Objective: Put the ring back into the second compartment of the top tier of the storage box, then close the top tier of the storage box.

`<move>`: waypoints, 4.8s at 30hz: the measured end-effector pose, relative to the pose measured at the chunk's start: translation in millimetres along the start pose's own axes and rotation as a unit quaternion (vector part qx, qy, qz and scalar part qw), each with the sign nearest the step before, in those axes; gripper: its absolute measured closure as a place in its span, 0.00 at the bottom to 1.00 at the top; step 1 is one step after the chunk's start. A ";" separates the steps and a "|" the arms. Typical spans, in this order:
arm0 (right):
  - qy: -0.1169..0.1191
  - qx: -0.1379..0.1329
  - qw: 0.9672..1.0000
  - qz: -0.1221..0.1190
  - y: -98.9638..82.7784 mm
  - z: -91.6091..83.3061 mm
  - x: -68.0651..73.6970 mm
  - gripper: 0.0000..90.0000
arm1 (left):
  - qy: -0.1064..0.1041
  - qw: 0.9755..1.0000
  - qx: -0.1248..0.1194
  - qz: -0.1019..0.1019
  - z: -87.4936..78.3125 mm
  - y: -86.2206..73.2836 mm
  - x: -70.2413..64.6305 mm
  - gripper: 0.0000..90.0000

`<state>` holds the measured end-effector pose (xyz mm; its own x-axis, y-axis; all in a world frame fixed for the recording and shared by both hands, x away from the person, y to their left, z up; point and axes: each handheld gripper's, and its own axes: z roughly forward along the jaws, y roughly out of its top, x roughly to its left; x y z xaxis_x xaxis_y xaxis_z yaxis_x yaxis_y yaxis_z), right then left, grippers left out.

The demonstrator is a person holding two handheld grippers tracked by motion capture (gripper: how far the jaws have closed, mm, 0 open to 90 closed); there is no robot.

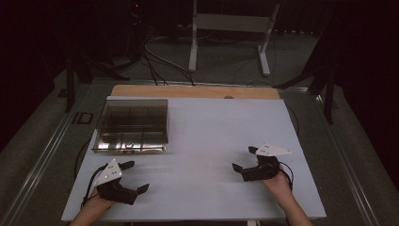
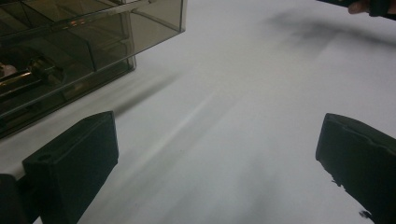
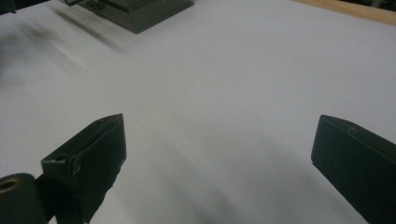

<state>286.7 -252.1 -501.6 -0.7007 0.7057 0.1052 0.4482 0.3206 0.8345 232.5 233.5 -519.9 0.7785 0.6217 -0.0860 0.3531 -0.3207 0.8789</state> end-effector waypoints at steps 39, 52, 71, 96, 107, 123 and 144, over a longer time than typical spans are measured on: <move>0.023 0.008 0.999 -0.024 -18.1 2.0 4.0 0.04 | -0.001 1.000 -0.003 -0.004 -2.3 -1.4 -0.1 0.00; 0.026 0.005 0.999 -0.023 -17.4 2.8 4.1 0.04 | -0.006 1.000 0.003 0.003 -0.5 -1.1 -1.8 0.00; 0.032 0.000 0.999 -0.021 -16.1 1.7 5.4 0.04 | -0.027 0.999 -0.019 0.005 -4.8 5.8 -6.7 0.00; 0.036 -0.002 0.999 -0.019 -15.9 1.4 5.5 0.04 | 0.013 0.999 -0.047 -0.004 -26.2 35.2 -9.2 0.00; 0.037 -0.004 0.999 -0.016 -15.8 0.6 5.3 0.04 | 0.079 0.994 -0.069 -0.022 -31.4 39.3 -3.2 0.00; 0.040 -0.004 0.999 -0.018 -15.5 1.2 6.1 0.04 | 0.173 0.982 -0.056 -0.051 -30.8 35.5 7.0 0.00; 0.042 -0.001 0.999 -0.020 -15.8 1.7 6.4 0.04 | 0.221 0.970 0.011 -0.098 -24.5 16.6 17.2 0.01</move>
<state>276.1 -251.5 -515.0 -0.7626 0.6363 0.1169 0.4182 0.3469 0.8395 239.1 256.4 -495.3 0.3976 0.9168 -0.0362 0.4873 -0.1776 0.8550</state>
